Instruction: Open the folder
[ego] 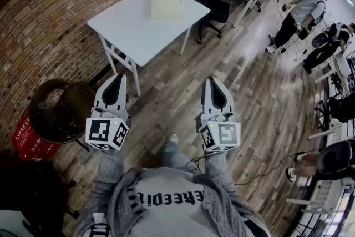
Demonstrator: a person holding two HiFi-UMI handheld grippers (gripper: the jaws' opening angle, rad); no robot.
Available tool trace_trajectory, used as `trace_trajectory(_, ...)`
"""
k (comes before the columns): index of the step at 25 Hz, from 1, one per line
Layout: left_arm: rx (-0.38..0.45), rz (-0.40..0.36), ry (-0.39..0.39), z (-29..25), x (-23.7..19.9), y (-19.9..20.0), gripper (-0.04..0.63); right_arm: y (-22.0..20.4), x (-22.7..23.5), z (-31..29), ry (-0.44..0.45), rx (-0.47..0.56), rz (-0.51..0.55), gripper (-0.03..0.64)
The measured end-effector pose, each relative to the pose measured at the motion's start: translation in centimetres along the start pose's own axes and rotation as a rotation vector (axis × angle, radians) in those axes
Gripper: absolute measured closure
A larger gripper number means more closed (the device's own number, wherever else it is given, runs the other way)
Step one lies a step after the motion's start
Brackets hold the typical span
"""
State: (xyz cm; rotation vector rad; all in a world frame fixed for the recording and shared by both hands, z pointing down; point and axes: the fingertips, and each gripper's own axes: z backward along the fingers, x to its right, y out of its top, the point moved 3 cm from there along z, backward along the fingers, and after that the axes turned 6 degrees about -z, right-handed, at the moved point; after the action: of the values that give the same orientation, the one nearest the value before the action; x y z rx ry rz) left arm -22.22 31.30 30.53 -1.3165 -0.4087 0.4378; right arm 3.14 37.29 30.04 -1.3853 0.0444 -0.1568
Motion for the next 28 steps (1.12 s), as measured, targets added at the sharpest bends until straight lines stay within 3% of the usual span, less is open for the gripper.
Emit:
trace_trajectory(14, 0.075, -0.012, 0.097, -16.1, -0.5, -0.3, 0.584, 0.1, 10.1, -14.1, 0.105, 0.010, 0.015, 0.612)
trace_trajectory(20, 0.052, -0.030, 0.126, -19.4, 0.4, -1.4, 0.584, -1.3, 13.7, -17.4, 0.128, 0.001, -0.032, 0.612)
trace_trajectory(28, 0.003, -0.041, 0.148, -23.6, -2.0, -3.5, 0.584, -4.3, 15.7, -22.3, 0.126, -0.021, -0.095, 0.612)
